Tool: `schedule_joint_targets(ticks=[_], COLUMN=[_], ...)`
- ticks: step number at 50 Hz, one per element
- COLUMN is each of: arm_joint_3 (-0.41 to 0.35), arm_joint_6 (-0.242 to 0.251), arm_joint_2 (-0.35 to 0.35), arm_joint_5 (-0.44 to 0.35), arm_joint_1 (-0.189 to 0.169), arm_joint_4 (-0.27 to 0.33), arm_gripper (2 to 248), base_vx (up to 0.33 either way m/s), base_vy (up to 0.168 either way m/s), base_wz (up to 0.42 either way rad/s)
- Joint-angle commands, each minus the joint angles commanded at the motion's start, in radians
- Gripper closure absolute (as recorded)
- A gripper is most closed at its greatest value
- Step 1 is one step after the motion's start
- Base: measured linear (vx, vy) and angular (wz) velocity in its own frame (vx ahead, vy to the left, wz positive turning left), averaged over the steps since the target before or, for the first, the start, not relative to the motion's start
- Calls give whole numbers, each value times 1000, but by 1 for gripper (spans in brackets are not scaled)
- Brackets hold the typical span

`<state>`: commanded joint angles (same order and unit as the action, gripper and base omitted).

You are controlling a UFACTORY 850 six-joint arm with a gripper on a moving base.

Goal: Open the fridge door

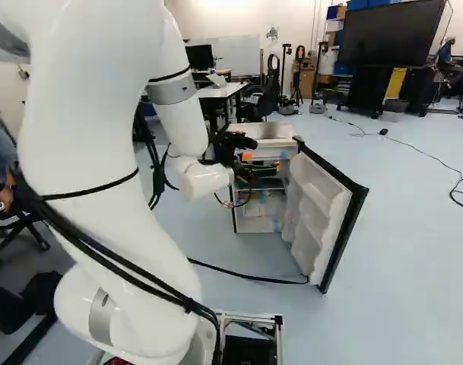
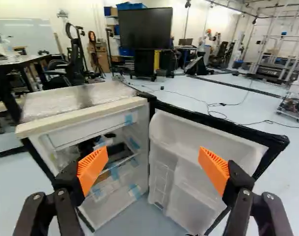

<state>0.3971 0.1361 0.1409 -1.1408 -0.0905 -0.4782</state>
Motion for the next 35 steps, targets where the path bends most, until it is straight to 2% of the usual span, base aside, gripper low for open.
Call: schedule_joint_targets(ticks=[18,35], arm_joint_3=[-109,-190], arm_joint_6=[-48,-83], arm_joint_2=[-147,-257], arm_joint_5=[94,164], arm_joint_1=[32,55], arm_joint_4=[168,293], arm_gripper=[3,3], base_vx=[0,0], base_vy=[0,0], base_wz=[0,0])
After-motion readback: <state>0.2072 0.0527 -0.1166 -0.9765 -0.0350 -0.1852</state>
